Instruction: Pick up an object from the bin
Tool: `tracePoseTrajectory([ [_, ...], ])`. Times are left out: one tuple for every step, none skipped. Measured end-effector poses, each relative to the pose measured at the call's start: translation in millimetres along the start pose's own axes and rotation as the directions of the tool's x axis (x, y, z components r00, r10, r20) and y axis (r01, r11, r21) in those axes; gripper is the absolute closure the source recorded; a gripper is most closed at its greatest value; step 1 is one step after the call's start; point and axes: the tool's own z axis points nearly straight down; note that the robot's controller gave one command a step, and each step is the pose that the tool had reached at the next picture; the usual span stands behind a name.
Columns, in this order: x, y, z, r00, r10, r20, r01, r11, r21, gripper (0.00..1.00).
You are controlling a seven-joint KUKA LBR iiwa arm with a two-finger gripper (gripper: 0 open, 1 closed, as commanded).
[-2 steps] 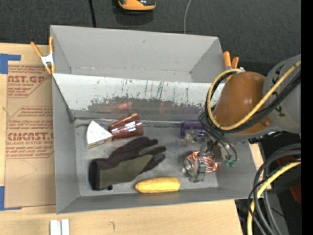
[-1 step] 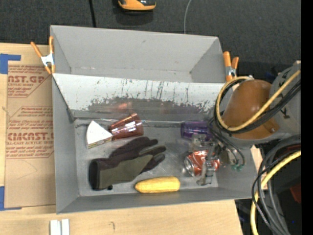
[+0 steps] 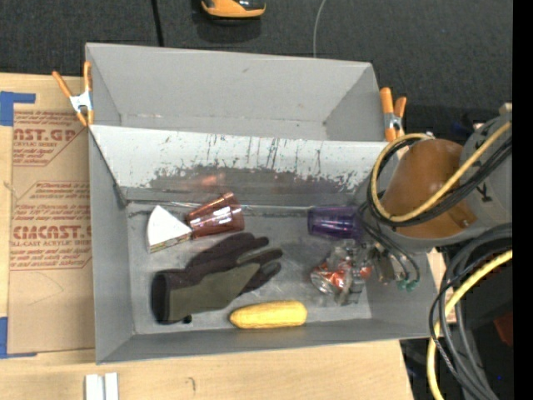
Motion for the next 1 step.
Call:
tracePoseTrajectory([
  [0.0, -0.1, 0.0, 1.000, 0.000, 0.000, 0.000, 1.000, 0.000, 1.00],
])
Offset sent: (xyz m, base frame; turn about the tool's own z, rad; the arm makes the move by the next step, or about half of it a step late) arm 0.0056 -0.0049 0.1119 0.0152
